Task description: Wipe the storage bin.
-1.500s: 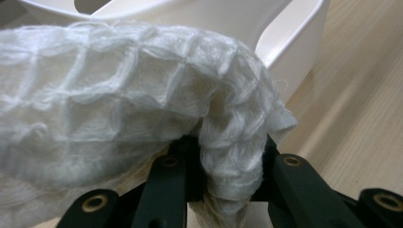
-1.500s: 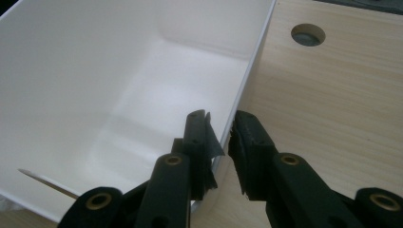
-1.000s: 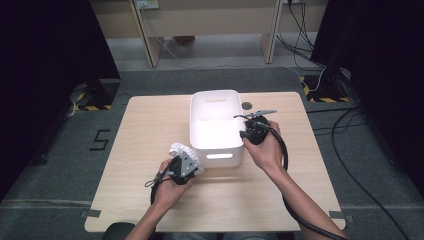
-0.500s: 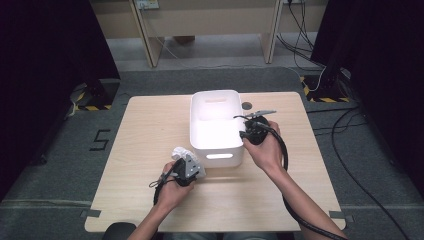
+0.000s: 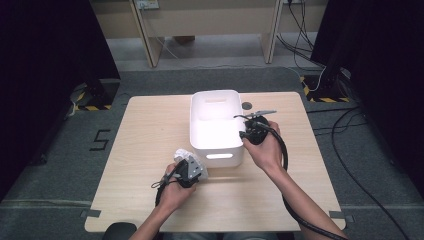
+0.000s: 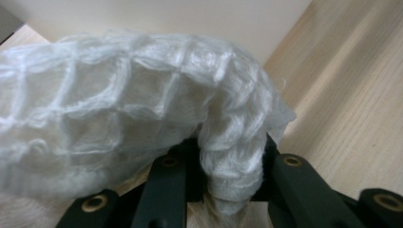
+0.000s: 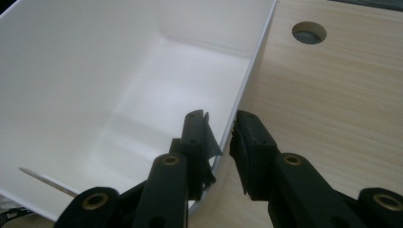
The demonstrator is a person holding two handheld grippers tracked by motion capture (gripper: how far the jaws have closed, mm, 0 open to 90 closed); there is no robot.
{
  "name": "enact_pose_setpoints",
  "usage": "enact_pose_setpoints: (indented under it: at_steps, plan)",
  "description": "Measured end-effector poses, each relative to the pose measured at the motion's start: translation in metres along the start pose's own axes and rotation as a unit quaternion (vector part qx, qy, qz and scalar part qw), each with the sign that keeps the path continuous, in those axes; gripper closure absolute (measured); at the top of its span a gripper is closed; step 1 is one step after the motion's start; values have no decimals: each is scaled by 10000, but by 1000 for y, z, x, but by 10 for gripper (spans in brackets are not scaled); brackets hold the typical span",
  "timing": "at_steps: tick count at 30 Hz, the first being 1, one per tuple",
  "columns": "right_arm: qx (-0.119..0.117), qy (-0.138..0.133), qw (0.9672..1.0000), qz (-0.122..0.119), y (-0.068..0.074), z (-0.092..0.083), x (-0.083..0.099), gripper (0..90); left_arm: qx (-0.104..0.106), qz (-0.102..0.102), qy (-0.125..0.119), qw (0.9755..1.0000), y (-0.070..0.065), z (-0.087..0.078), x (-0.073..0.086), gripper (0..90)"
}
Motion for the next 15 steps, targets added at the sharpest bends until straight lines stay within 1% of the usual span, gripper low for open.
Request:
enact_pose_setpoints:
  at_steps: [4, 5, 8, 9, 13, 15]
  plan:
    - [-3, 4, 10000, 4, 0, 0, 0, 750, -7, -38, -22, 10000, 0, -1, -2, 738]
    - [0, 2, 10000, 7, 0, 0, 0, 750, -16, -81, -52, 10000, 0, -1, -2, 739]
    - [3, -10, 10000, -9, 0, 1, 0, 750, -30, -114, -112, 9999, 0, -3, -5, 740]
    - [-2, -17, 10000, -11, 0, 1, -1, 750, -45, -90, -134, 9999, 1, -5, -7, 740]
    - [-2, -26, 10000, -23, 1, 1, 0, 749, -59, -167, -202, 9996, 1, -10, -14, 739]
    - [-8, -29, 10000, -13, 1, 1, 0, 748, -47, -240, -240, 9994, 2, -13, -17, 740]
Point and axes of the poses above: each handheld gripper's, and its own axes: z roughly forward along the jaws, x roughly out of its underside, y roughly to its left, the point moved 8 cm from there along z, roughly forward along the jaws, and after that the axes turned 4 degrees about -y, right-handed, at the moved point
